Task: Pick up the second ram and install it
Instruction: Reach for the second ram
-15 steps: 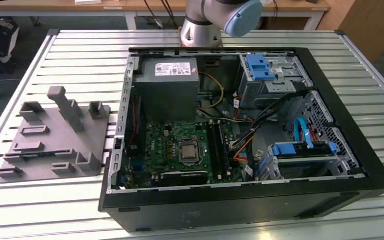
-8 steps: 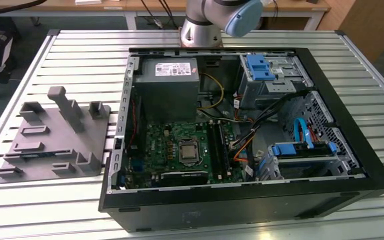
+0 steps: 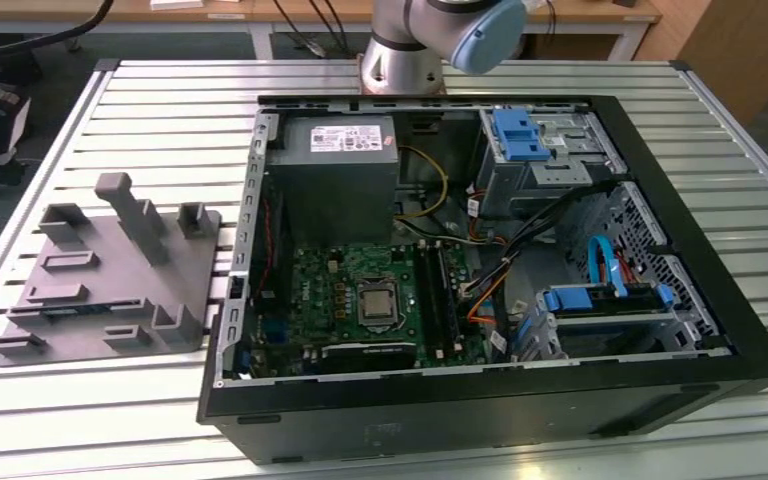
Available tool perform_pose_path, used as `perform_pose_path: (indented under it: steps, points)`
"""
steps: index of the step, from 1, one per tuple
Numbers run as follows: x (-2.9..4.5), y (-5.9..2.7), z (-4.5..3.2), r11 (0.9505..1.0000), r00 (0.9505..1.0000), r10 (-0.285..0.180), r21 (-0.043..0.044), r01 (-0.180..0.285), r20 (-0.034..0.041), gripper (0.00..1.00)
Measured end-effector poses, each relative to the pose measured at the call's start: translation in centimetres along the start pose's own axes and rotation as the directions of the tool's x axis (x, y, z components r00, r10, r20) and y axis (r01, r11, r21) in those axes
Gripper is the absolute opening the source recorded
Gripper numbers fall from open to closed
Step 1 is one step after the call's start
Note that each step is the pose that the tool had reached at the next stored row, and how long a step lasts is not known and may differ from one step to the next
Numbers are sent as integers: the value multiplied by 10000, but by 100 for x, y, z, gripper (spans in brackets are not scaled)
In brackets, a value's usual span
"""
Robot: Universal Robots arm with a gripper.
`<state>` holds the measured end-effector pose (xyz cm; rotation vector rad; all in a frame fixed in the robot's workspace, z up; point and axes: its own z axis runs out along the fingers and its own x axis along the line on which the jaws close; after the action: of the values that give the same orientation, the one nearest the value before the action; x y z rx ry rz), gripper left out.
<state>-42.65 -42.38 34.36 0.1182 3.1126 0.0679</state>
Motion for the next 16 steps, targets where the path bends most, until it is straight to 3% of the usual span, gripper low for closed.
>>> perform_pose_path:
  steps: [16]
  points:
    - [5, -33, 274, 10000, 10000, -1, 0, 1, 0, 10]
